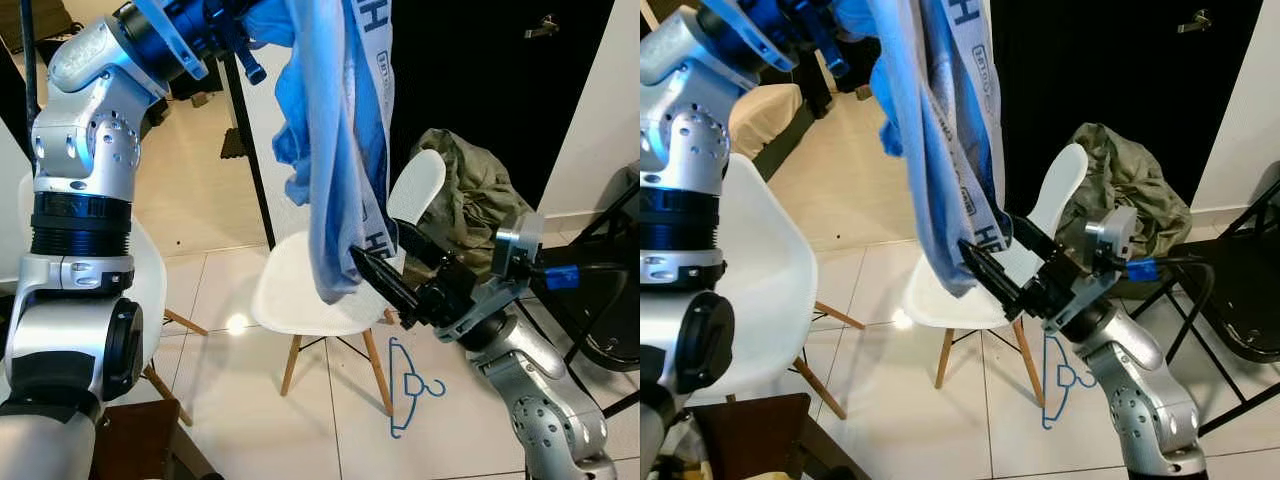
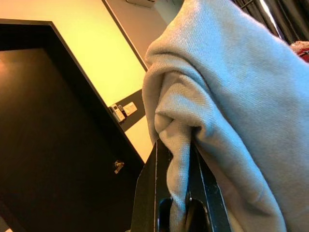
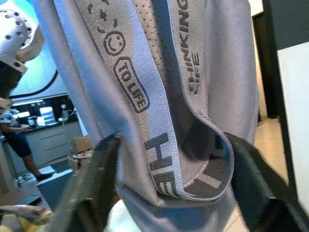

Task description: Hang hanger

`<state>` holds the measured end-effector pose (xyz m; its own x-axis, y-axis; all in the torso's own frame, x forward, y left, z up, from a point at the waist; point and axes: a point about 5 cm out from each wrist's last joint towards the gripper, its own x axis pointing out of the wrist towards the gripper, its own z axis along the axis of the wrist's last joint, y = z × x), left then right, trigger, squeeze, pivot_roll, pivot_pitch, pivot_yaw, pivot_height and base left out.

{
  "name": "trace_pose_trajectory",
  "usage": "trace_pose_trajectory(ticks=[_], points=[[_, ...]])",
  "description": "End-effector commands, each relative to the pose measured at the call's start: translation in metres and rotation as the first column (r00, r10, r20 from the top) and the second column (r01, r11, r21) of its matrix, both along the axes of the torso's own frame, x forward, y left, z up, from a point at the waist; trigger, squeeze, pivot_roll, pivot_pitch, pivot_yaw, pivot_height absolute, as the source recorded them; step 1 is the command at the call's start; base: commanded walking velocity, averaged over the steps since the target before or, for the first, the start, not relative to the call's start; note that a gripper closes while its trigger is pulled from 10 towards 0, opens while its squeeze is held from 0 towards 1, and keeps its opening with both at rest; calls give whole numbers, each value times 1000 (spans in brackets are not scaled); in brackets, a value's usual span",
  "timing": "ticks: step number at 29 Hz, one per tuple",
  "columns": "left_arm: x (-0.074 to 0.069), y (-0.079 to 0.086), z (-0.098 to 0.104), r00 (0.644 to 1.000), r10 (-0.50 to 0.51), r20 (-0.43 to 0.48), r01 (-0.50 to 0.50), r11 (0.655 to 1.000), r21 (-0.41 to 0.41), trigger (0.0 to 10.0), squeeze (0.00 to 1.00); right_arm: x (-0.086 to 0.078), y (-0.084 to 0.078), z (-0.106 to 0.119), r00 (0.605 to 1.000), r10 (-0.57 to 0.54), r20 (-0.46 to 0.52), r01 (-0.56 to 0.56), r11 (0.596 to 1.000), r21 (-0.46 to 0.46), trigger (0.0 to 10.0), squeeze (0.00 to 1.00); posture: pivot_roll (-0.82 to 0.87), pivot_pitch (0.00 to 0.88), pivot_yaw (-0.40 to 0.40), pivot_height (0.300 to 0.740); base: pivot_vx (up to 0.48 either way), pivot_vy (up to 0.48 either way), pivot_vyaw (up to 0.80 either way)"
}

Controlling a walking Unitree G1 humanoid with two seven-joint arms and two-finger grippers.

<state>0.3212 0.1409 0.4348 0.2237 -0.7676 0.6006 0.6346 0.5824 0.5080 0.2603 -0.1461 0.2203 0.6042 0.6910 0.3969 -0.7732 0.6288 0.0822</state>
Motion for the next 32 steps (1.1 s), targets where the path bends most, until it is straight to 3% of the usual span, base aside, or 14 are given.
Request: trace_pose_trajectory(ticks=[1,22,23,28,29,30,32], points=[[-4,2,5,1000,-1,15,1,1000,-22,10000,0,2,2,1,1000,-4,1,4,1000,9,0,0,-123,0,101,710,0,0,0],[-1,18,10,997,69,28,-68,997,-34,10000,0,-2,-6,-2,1000,-6,-4,6,1000,-30,0,0,-127,0,100,710,0,0,0],[-2,19,11,997,74,30,-73,997,-35,10000,0,-3,-6,-3,1000,-5,-11,5,999,-41,10000,0,-127,0,100,710,0,0,0],[-2,20,11,996,77,35,-76,996,-37,10000,0,-4,-6,-5,1000,7,-29,-8,999,-46,10000,16,-127,0,100,710,0,0,0],[-3,19,12,997,74,39,-73,997,-38,10000,0,-4,-6,-7,999,4,-40,-6,999,-54,10000,510,-130,0,101,710,0,0,0],[-4,19,13,997,69,42,-68,997,-38,10000,0,-4,-5,-8,999,-1,-53,-3,998,-67,10000,180,-129,0,100,710,0,0,0],[-5,18,14,997,66,44,-64,997,-39,10000,0,-4,-4,-9,998,-6,-62,1,997,-77,10000,180,-129,0,100,710,0,0,0]])
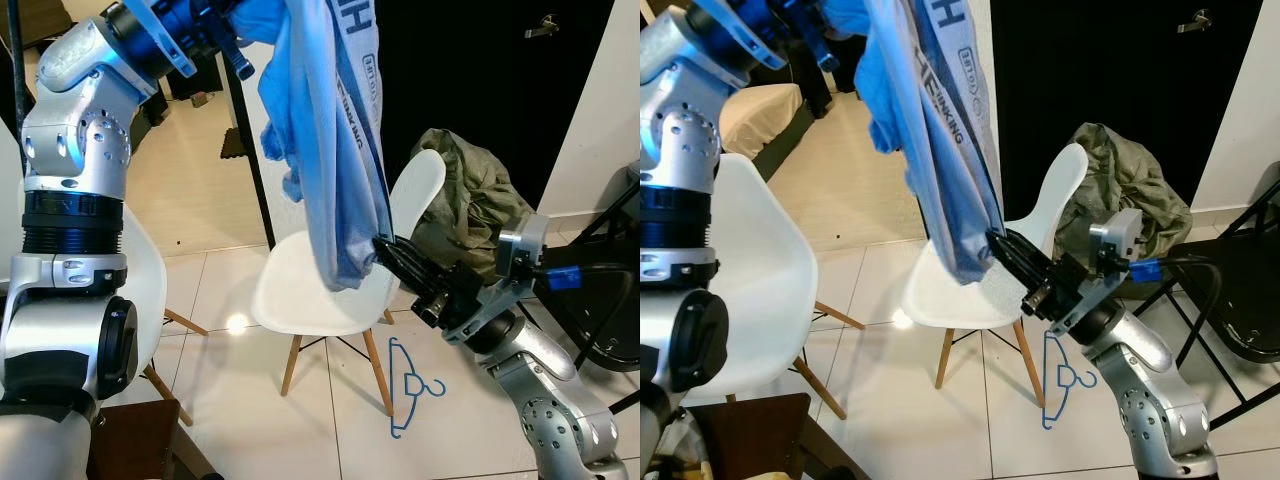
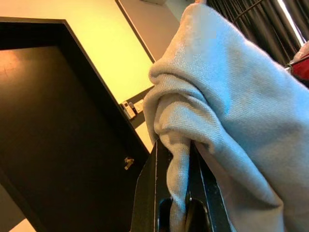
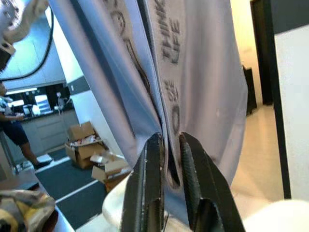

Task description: Hang hanger

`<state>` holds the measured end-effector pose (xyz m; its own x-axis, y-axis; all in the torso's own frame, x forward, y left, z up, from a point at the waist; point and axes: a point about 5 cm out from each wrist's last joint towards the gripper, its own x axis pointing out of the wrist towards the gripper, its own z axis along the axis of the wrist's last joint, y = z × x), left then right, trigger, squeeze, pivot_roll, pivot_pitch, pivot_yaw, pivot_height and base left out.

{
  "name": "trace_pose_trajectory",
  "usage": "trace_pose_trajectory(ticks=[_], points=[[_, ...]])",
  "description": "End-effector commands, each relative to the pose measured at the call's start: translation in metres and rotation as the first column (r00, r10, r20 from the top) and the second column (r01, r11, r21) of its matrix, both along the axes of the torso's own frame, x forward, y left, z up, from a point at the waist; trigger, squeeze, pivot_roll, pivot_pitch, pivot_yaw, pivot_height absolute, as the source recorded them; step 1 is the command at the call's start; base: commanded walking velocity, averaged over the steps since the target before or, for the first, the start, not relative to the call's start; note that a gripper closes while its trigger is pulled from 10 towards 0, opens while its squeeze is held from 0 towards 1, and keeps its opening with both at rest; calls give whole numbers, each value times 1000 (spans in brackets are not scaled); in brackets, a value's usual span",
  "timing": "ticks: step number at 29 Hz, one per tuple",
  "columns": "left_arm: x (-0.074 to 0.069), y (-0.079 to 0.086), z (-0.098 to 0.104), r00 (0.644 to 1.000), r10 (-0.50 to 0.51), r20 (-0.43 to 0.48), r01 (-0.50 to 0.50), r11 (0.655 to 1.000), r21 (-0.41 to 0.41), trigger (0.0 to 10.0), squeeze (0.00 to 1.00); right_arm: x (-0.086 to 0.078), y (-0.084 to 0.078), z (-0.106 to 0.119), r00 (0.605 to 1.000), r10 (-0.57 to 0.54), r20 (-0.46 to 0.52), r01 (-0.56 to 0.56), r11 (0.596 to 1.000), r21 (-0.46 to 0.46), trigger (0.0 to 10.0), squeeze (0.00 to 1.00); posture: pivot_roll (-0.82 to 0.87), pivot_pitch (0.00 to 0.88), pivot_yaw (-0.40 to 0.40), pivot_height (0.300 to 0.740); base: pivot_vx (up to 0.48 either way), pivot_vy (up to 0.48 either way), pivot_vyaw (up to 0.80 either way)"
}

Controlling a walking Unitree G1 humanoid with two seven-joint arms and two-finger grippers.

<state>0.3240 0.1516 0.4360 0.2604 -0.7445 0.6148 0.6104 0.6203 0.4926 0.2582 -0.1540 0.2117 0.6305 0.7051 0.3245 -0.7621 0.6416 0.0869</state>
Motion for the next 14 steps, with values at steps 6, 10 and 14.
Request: trace_pose_trajectory(ticks=[6,10,14], points=[[-8,5,12,998,15,53,-15,1000,-13,10000,0,-1,5,-2,1000,13,-20,-14,1000,-28,10000,0,-129,0,100,710,0,0,0],[-9,4,13,998,12,55,-11,1000,-13,10000,0,-1,5,-2,1000,8,-21,-9,1000,-30,10000,0,-125,0,99,710,0,0,0],[-10,4,14,998,9,58,-9,1000,-12,10000,0,0,5,-3,1000,1,-22,-1,1000,-31,10000,0,-125,0,99,710,0,0,0]])
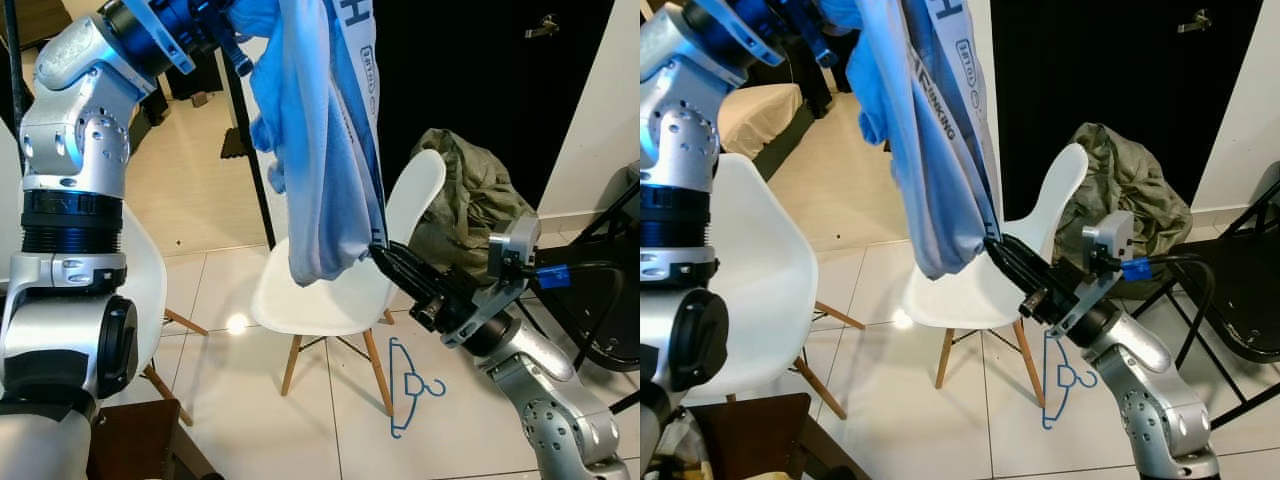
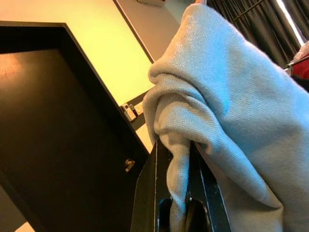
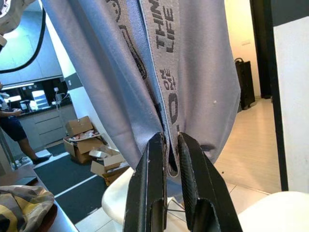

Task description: Hang hanger

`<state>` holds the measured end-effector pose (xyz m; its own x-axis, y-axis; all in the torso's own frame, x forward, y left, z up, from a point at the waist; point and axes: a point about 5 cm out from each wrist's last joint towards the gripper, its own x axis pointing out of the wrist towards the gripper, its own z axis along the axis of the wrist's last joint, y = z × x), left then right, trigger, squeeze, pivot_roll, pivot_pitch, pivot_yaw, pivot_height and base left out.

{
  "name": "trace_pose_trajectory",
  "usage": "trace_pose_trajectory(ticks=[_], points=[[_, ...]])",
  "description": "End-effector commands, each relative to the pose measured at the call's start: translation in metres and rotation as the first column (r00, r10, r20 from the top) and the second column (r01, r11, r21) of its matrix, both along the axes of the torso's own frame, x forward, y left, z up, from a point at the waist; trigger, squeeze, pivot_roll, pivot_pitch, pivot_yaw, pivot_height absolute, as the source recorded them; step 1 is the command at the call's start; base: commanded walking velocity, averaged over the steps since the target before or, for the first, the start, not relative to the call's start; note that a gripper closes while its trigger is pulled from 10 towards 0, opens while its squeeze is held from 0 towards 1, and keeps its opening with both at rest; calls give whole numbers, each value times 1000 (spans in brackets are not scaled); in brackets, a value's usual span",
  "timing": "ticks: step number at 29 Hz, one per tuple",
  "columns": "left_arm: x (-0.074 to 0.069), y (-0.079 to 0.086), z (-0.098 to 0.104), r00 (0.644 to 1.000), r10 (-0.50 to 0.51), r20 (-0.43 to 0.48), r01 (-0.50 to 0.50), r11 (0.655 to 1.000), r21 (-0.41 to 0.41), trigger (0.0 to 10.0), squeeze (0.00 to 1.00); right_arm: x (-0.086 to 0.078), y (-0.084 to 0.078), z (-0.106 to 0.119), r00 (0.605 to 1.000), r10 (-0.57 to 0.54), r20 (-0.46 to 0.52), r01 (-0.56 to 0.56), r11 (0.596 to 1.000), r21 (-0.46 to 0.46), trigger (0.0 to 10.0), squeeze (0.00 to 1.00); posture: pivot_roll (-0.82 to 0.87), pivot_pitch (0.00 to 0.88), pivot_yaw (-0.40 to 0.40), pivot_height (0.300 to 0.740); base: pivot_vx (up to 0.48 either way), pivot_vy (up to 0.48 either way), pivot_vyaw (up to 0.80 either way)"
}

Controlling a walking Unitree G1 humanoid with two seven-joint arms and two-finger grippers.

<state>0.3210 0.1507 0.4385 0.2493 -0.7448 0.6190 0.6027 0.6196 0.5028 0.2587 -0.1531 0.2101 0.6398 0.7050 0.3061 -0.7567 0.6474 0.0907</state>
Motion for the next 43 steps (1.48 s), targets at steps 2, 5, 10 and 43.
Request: trace_pose_trajectory(ticks=[2,5,10,43], points=[[-7,5,11,999,10,41,-10,1000,-12,10000,0,-1,4,-1,1000,7,-7,-7,1000,-19,10000,0,-125,0,99,710,0,0,0],[-7,4,12,999,8,43,-7,1000,-11,10000,0,0,4,-1,1000,0,-7,0,1000,-20,6980,0,-124,0,99,710,0,0,0],[-8,2,13,999,3,49,-3,1000,-9,10000,0,0,3,-2,1000,-9,-9,9,1000,-20,10000,0,-124,0,100,710,0,0,0],[35,54,-75,913,384,-137,-330,894,304,10000,0,-20,-53,37,992,4,126,-5,1000,5,0,0,-127,0,100,710,0,0,0]])
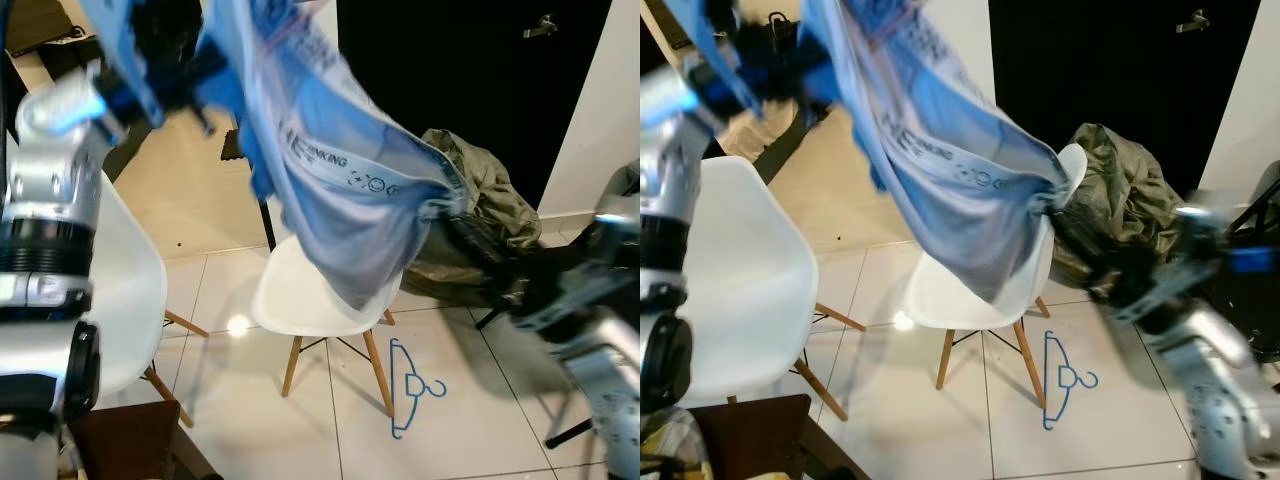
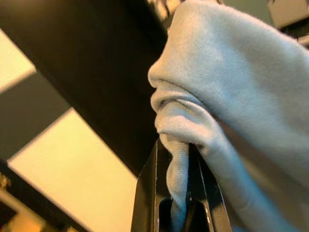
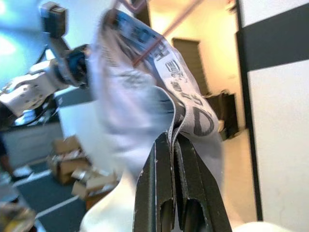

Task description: Hang hanger

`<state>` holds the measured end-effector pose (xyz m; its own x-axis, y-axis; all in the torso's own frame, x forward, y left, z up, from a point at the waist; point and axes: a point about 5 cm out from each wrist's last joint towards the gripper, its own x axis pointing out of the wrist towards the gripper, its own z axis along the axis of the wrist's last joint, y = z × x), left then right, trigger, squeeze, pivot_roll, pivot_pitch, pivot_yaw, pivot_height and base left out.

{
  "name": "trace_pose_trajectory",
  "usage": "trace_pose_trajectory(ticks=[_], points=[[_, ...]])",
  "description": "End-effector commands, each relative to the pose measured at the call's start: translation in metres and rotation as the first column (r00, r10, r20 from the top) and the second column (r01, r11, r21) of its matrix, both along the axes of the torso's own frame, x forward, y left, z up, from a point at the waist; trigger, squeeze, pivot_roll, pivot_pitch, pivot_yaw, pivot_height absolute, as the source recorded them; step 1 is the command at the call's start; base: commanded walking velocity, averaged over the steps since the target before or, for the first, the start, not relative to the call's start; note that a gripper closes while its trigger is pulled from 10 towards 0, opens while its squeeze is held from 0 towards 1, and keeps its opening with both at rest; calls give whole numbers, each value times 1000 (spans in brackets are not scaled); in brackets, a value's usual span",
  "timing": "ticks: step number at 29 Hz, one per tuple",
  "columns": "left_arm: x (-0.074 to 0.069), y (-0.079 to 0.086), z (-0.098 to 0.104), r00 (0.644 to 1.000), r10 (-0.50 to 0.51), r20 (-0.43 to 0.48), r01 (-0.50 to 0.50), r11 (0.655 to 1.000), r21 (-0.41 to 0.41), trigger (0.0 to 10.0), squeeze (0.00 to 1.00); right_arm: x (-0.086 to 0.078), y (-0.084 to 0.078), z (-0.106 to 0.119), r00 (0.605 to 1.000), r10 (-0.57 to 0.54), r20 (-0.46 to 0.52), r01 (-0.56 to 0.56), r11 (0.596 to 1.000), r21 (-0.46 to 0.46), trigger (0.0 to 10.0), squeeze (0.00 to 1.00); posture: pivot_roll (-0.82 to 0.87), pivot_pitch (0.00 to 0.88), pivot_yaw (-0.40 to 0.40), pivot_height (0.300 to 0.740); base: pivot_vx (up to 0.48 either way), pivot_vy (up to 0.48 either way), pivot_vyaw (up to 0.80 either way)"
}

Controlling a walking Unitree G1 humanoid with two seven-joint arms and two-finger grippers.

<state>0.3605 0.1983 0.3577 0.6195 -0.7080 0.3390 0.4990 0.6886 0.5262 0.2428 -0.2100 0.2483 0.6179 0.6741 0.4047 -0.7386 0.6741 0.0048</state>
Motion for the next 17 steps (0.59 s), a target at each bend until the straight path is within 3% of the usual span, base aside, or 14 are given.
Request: trace_pose_trajectory(ticks=[1,4,6,7,8,9,11,13,17], points=[[-4,6,6,999,18,36,-20,998,54,10000,0,-4,4,-2,999,41,-7,-41,999,-18,0,0,-127,0,100,710,0,0,0],[-8,11,1,1000,13,24,-15,997,78,10000,0,-3,-7,-2,1000,-4,-14,3,999,-52,0,0,-125,0,97,710,0,0,0],[-14,14,2,999,-35,14,34,997,75,10000,0,2,-19,-1,996,-84,-14,83,994,-69,0,0,-123,0,93,710,0,0,0],[-22,10,1,992,-123,-9,124,988,95,10000,0,6,-25,1,991,-130,-9,129,990,-64,0,0,-120,0,90,710,0,0,0],[-22,10,1,992,-123,-9,124,988,95,10000,0,6,-25,1,991,-130,-9,129,990,-64,0,0,-120,0,90,710,0,0,0],[-27,7,-1,982,-186,-26,188,976,110,10000,0,9,-28,2,988,-156,-7,156,986,-58,0,0,-120,0,90,710,0,0,0],[-44,-2,-11,934,-341,-108,355,921,162,10000,0,16,-32,3,977,-214,-6,213,975,-67,0,0,-114,0,85,710,0,0,0],[-44,-2,-11,934,-341,-108,355,921,162,10000,0,16,-32,3,977,-214,-6,213,975,-67,0,0,-114,0,85,710,0,0,0],[-52,2,-23,897,-389,-208,431,874,222,10000,0,21,-42,4,960,-279,-12,278,958,-70,0,0,-112,0,86,710,0,0,0]])
